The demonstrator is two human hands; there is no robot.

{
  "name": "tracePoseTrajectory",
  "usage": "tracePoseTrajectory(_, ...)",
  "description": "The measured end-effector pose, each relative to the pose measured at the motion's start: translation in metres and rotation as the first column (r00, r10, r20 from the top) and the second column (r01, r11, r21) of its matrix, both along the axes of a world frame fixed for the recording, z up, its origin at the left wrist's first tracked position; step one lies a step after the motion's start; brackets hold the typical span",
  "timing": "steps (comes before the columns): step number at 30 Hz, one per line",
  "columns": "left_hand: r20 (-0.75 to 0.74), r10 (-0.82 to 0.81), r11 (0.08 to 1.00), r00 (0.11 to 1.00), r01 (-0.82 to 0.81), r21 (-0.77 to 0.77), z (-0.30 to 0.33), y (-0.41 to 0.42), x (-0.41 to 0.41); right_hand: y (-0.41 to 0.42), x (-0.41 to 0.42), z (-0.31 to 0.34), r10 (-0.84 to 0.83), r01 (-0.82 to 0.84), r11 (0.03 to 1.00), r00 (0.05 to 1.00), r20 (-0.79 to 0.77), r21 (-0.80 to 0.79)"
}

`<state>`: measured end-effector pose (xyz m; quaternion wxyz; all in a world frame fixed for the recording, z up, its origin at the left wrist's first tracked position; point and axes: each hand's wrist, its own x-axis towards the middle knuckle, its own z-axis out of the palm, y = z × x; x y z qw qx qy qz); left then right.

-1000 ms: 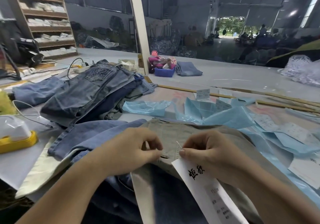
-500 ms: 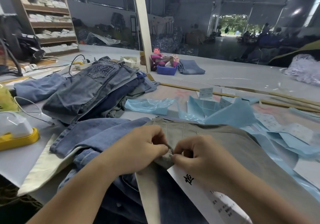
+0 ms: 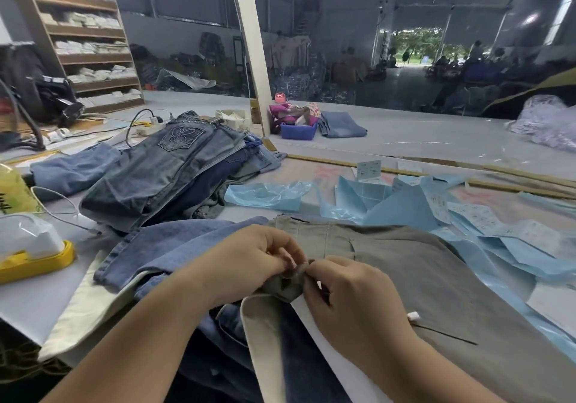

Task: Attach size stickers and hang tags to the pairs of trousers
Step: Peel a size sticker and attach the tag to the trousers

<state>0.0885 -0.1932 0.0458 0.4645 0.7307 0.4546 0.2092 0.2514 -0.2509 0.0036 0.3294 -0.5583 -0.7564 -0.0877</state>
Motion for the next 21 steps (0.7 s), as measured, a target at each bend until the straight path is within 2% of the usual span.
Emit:
tracePoseTrajectory(3, -0.096, -0.048, 0.996, 0.994, 0.055, 0.072, -0.001, 0.0, 0.002, 0.008, -0.002, 0.005, 0.005, -0.005, 1.0, 1.0, 0.017, -0.006)
tracePoseTrajectory(6, -0.212, -0.055, 0.99, 0.976, 0.081, 0.116, 0.001, 0.003, 0.0, 0.015, -0.001, 0.007, 0.082, -0.076, 0.992, 0.995, 0.05, -0.103)
tracePoseTrajectory(10, -0.254, -0.043, 0.991, 0.966, 0.072, 0.108, 0.0, 0.005, -0.002, 0.01, 0.0, 0.002, 0.122, -0.114, 0.986, 0.991, 0.062, -0.118)
tracePoseTrajectory(16, -0.35, 0.039, 0.989, 0.936, 0.015, 0.149, -0.001, 0.004, 0.006, 0.01, -0.007, -0.001, 0.012, -0.009, 1.0, 0.99, 0.14, -0.021)
tracePoseTrajectory(21, -0.445, -0.018, 0.989, 0.895, 0.082, 0.125, 0.005, 0.005, 0.009, 0.01, -0.012, -0.001, -0.073, 0.069, 0.997, 0.978, 0.193, 0.028)
